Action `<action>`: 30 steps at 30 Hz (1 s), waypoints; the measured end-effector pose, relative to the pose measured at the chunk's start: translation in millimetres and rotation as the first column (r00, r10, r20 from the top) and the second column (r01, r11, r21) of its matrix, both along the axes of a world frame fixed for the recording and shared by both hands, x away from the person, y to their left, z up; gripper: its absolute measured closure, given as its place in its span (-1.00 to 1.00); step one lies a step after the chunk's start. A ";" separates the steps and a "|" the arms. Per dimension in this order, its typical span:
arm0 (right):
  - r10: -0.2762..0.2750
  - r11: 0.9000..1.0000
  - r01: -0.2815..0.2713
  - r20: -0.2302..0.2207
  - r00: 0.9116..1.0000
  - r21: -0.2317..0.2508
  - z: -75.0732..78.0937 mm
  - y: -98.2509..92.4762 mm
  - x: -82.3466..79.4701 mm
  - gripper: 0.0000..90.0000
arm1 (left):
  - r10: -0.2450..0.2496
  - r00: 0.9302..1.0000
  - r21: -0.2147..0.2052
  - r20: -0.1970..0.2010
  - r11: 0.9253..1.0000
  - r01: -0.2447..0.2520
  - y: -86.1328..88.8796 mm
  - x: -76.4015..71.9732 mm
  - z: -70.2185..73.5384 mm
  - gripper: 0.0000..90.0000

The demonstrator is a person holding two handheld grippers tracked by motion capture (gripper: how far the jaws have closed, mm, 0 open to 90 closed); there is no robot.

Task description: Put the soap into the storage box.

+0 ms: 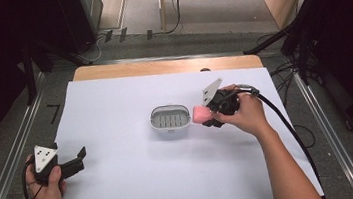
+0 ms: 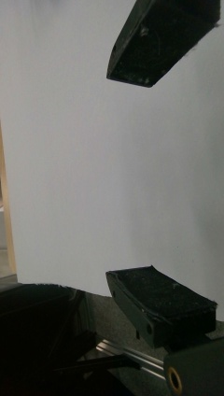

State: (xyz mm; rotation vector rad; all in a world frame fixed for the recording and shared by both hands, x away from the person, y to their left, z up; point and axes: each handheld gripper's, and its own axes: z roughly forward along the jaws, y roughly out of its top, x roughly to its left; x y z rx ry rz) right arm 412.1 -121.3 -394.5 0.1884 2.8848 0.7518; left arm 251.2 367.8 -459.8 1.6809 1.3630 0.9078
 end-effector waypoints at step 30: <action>0.117 0.992 -0.118 0.020 0.993 0.041 8.1 83.1 10.3 -0.14 | 0.005 1.000 -0.030 0.029 1.000 -0.004 3.3 -3.0 0.4 -0.89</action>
